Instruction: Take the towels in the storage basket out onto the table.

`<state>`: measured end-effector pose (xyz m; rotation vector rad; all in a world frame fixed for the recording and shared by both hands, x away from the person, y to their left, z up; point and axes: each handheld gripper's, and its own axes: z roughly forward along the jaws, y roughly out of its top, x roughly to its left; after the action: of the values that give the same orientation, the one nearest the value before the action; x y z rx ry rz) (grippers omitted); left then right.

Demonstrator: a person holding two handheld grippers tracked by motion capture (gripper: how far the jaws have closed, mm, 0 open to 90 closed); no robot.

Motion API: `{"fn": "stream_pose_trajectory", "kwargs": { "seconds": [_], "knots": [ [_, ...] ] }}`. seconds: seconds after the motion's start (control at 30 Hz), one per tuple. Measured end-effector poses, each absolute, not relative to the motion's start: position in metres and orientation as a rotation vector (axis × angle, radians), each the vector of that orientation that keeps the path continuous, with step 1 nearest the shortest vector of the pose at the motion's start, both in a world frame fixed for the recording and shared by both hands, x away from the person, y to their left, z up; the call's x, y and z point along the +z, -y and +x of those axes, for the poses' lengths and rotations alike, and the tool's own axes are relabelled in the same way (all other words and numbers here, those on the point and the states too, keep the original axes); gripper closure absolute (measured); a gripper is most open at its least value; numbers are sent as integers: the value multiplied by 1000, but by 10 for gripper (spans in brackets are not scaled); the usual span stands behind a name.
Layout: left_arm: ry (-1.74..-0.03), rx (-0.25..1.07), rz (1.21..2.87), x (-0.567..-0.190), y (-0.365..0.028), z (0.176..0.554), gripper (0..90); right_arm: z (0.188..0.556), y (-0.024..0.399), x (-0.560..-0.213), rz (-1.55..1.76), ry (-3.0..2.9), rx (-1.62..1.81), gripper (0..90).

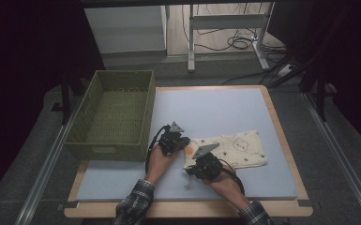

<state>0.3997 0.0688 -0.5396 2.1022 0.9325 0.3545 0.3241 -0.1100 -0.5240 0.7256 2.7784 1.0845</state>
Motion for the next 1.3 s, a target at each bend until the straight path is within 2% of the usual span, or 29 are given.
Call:
{"fn": "stream_pose_trajectory", "kwargs": {
  "seconds": [0.17, 0.3, 0.7, 1.1, 1.3],
  "knots": [
    [-970, 372, 2040, -529, -82, 396, 861, 324, 96, -515, 683, -2758, 1136, 854],
    [-956, 390, 2024, -521, -81, 396, 861, 322, 102, -506, 671, -2723, 1170, 853],
    [-860, 436, 2080, -508, -29, 407, 857, 323, 158, -494, 781, -2602, 1222, 852],
    [-788, 317, 2069, -508, 14, 424, 859, 320, 220, -501, 928, -2507, 1232, 852],
    [-730, 308, 2082, -501, 41, 430, 859, 319, 249, -500, 995, -2449, 1240, 852]
  ]
}}
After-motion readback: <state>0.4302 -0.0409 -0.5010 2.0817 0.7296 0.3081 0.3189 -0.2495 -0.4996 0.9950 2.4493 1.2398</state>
